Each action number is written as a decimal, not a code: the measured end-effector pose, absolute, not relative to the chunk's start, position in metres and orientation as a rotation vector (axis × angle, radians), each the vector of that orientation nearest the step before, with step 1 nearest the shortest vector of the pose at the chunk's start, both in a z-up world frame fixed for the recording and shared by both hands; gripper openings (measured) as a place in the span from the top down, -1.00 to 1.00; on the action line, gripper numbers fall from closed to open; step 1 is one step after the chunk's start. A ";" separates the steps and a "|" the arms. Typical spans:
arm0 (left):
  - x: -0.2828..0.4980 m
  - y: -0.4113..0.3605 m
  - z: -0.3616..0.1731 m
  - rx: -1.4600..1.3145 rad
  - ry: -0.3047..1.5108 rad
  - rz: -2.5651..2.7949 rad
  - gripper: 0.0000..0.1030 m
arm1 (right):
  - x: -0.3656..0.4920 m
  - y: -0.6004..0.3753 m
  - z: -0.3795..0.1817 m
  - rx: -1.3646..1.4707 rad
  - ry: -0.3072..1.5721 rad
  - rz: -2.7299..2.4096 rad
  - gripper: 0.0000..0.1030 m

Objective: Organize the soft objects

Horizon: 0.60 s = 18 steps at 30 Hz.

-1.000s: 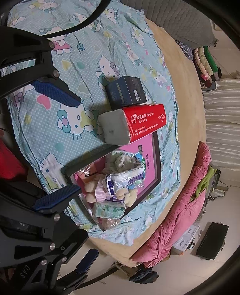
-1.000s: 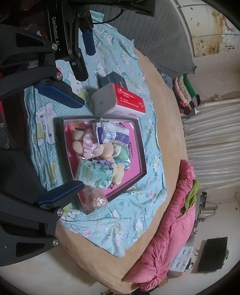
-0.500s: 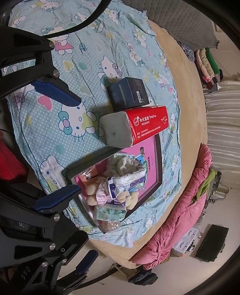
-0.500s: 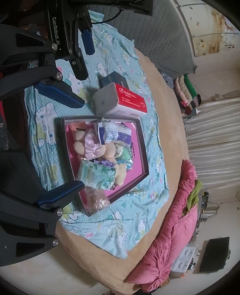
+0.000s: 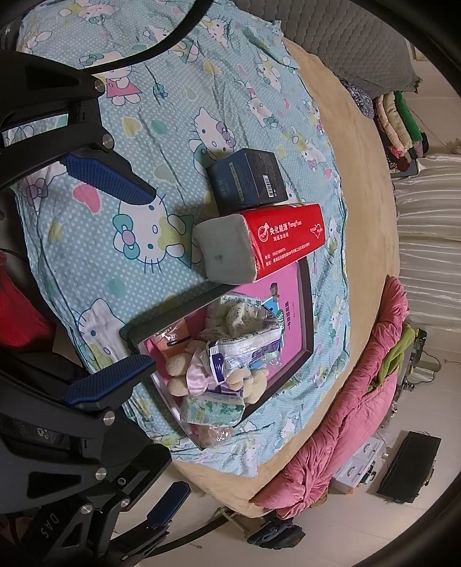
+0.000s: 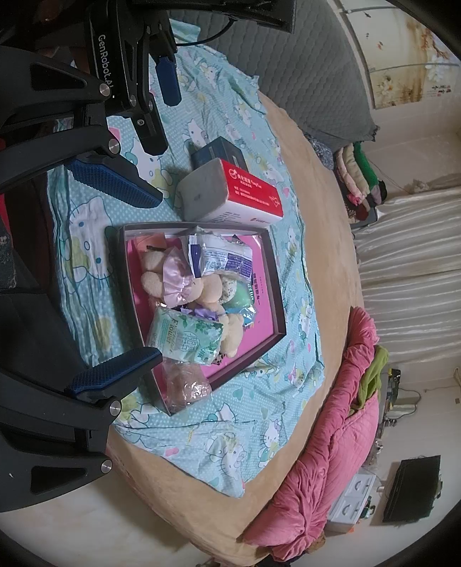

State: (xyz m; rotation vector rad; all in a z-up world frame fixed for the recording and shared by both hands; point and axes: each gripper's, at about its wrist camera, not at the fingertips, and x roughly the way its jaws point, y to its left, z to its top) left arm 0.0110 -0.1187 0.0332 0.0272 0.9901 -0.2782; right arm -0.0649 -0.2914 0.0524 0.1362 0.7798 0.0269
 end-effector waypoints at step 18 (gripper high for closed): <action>0.011 -0.120 0.032 0.035 0.997 -0.278 -0.68 | -0.064 -0.292 0.050 0.137 0.783 0.028 -0.59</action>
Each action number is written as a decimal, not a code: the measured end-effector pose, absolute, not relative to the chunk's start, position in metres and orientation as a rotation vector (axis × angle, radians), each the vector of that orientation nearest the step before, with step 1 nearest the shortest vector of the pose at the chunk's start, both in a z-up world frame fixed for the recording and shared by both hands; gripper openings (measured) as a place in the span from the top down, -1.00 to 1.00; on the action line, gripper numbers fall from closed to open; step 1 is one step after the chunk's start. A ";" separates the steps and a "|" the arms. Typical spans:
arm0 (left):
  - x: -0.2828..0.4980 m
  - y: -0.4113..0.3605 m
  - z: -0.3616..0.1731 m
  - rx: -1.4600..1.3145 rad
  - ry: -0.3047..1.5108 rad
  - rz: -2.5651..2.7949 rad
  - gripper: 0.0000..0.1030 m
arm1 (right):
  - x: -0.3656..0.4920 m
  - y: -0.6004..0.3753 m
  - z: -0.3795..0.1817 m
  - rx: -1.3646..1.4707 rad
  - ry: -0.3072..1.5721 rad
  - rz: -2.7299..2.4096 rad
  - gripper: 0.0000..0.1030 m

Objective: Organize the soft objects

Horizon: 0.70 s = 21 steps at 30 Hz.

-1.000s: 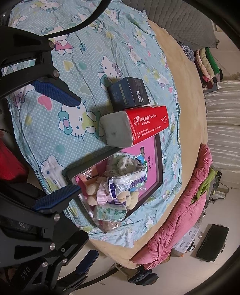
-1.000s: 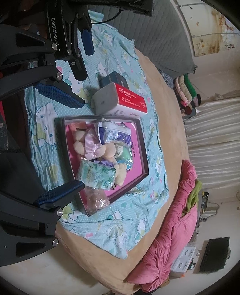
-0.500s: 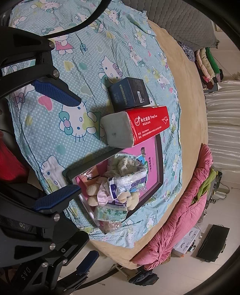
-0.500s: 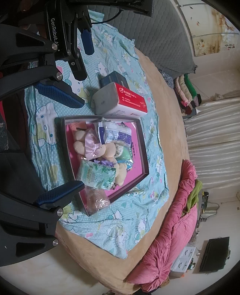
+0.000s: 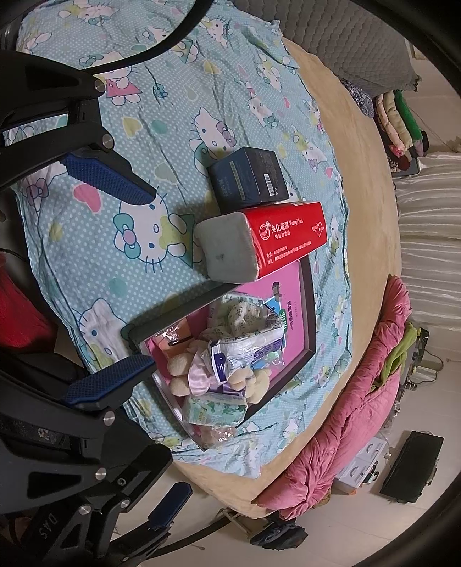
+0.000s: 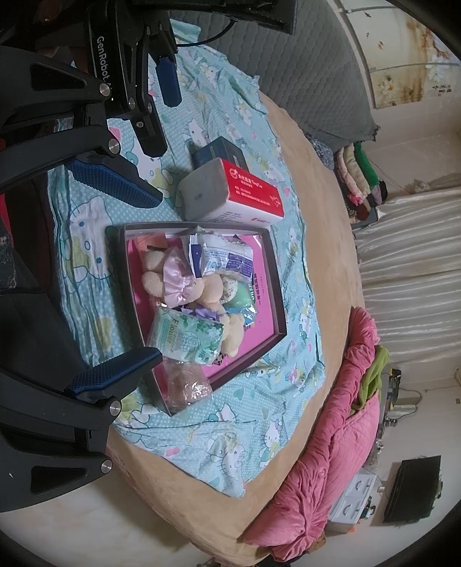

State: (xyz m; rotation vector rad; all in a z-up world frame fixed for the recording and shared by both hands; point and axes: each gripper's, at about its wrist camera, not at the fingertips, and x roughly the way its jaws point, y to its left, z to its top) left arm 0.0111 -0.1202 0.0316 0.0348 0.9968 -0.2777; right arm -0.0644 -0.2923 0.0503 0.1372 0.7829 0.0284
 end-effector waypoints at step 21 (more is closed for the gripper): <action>0.011 -0.122 0.031 0.044 1.004 -0.276 -0.68 | -0.065 -0.293 0.051 0.138 0.784 0.028 -0.59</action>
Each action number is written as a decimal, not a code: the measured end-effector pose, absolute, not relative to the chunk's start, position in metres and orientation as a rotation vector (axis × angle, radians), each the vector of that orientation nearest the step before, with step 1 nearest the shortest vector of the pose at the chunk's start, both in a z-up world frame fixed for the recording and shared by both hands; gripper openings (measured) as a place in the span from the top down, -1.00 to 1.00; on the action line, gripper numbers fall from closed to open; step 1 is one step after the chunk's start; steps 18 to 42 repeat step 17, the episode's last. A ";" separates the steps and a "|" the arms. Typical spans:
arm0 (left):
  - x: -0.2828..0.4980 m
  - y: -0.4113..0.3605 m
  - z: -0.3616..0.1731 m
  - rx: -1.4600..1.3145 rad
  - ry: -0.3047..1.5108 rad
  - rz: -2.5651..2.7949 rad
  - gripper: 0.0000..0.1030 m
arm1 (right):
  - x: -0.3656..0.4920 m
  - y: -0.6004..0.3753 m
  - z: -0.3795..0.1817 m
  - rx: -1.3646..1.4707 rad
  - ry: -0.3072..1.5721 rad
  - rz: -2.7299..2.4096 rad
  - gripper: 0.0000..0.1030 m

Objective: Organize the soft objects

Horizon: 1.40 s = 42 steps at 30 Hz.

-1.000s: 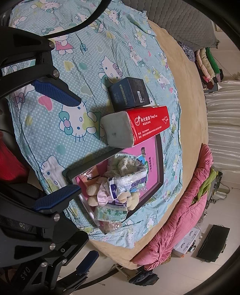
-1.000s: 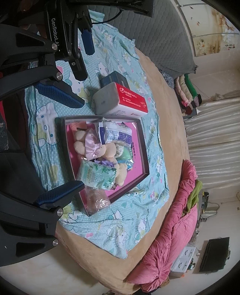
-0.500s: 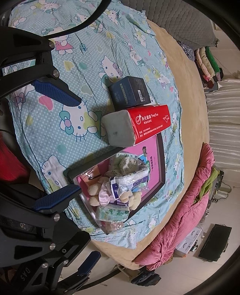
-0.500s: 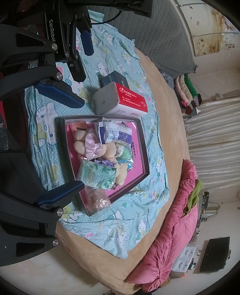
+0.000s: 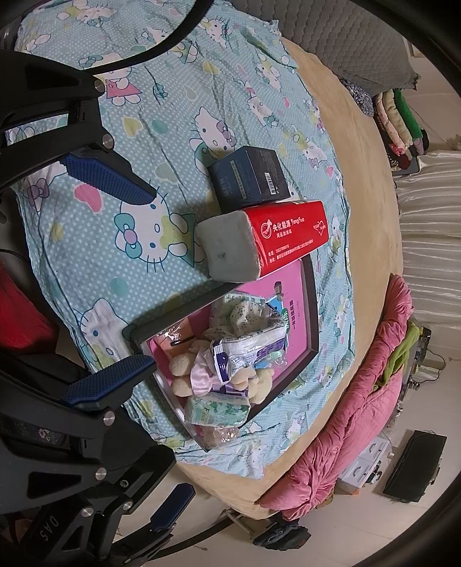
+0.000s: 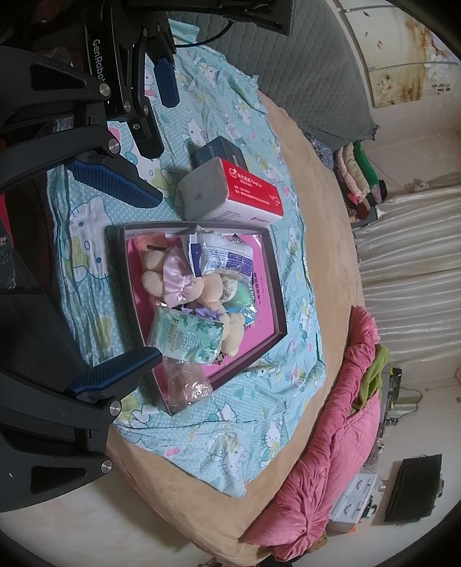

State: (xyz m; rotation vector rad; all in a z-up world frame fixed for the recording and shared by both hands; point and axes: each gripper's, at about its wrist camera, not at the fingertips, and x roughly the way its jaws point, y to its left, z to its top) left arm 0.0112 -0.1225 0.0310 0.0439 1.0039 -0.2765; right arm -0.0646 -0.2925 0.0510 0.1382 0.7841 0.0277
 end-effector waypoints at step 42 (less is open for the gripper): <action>0.012 -0.120 0.025 0.040 1.005 -0.269 -0.68 | -0.060 -0.296 0.051 0.153 0.789 0.036 -0.59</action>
